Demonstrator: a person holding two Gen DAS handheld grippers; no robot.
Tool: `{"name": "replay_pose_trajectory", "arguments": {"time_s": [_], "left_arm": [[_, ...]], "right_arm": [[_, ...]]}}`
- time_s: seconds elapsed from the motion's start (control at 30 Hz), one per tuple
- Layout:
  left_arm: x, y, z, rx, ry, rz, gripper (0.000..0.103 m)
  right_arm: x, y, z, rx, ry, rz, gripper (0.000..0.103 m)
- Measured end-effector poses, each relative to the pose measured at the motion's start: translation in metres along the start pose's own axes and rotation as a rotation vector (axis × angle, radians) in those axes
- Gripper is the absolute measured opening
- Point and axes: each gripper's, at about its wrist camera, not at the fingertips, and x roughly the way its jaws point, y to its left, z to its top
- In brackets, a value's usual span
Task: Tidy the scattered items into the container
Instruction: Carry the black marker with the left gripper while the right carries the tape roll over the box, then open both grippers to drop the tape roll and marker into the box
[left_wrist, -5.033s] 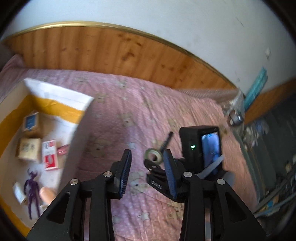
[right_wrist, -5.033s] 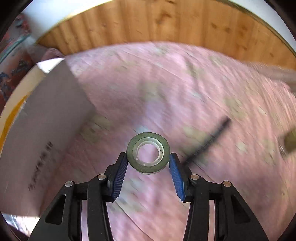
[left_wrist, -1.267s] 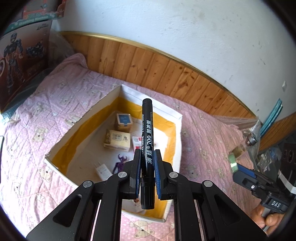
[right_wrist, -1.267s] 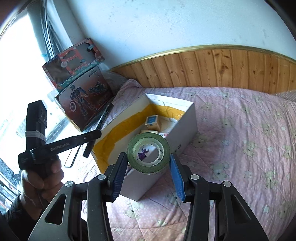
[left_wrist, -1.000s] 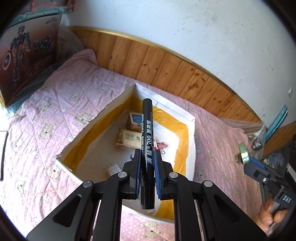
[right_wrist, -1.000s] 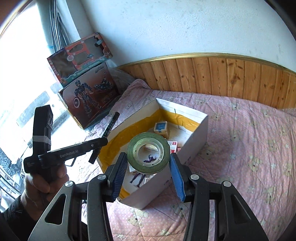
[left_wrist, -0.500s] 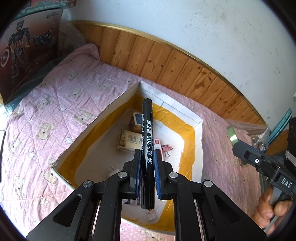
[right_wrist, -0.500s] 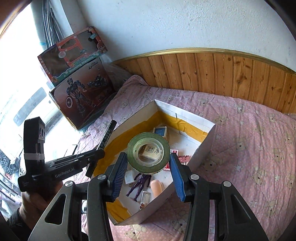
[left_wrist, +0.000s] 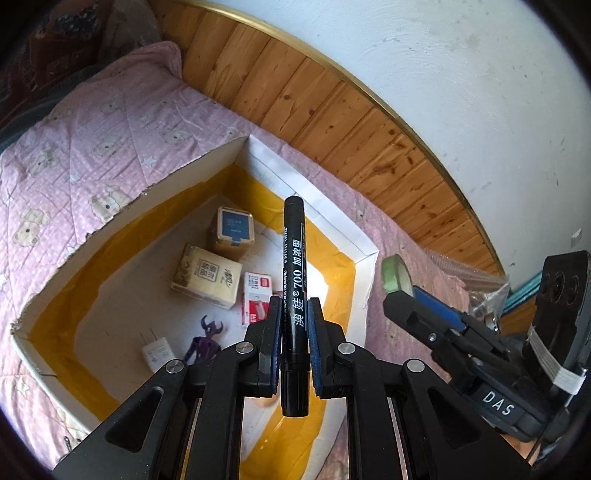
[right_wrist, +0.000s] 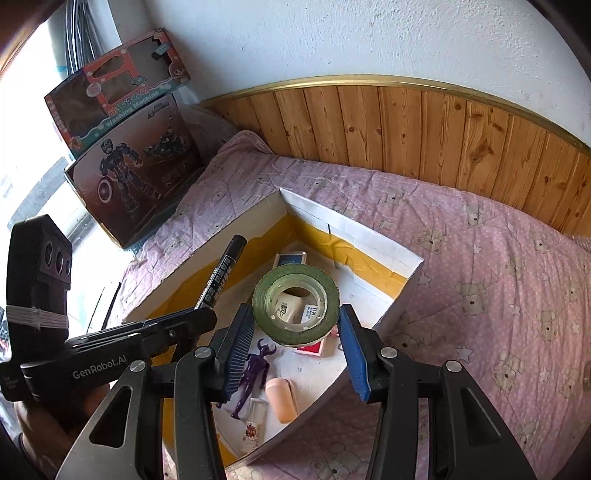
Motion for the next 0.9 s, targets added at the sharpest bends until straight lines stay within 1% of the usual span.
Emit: {"name": "replay_pose_trajectory", "arguments": {"time_s": [0.13, 0.2, 0.27, 0.4, 0.5, 0.6, 0.67, 0.77, 0.83, 0.87, 0.9], "left_arm": [[0.020, -0.002, -0.008, -0.077, 0.070, -0.049, 0.013], [0.028, -0.006, -0.013, -0.090, 0.097, -0.049, 0.013], [0.035, -0.010, -0.017, -0.102, 0.115, -0.040, 0.013], [0.049, -0.010, -0.024, -0.129, 0.148, 0.030, 0.013], [0.061, -0.005, -0.028, -0.155, 0.189, 0.047, 0.013], [0.069, -0.006, -0.032, -0.150, 0.228, 0.034, 0.013], [0.071, -0.008, -0.034, -0.136, 0.234, 0.040, 0.013], [0.075, -0.011, -0.034, -0.117, 0.242, 0.024, 0.013], [0.078, -0.013, -0.033, -0.107, 0.253, 0.000, 0.014], [0.079, -0.014, -0.033, -0.102, 0.255, -0.008, 0.020], [0.079, -0.015, -0.032, -0.099, 0.252, -0.001, 0.023]], "right_arm": [[0.013, -0.005, 0.006, -0.023, 0.022, -0.037, 0.048], [0.019, -0.008, 0.010, -0.021, 0.029, -0.048, 0.048], [0.025, -0.010, 0.014, -0.019, 0.033, -0.055, 0.048], [0.037, -0.012, 0.022, -0.008, 0.054, -0.044, 0.048], [0.048, -0.009, 0.027, -0.014, 0.079, -0.051, 0.048], [0.060, -0.008, 0.032, -0.012, 0.109, -0.058, 0.048], [0.068, -0.007, 0.034, -0.016, 0.130, -0.069, 0.048], [0.080, -0.008, 0.036, -0.020, 0.158, -0.096, 0.048], [0.086, -0.010, 0.037, -0.032, 0.166, -0.120, 0.049], [0.088, -0.010, 0.038, -0.041, 0.165, -0.133, 0.049], [0.091, -0.010, 0.037, -0.053, 0.160, -0.153, 0.051]]}}
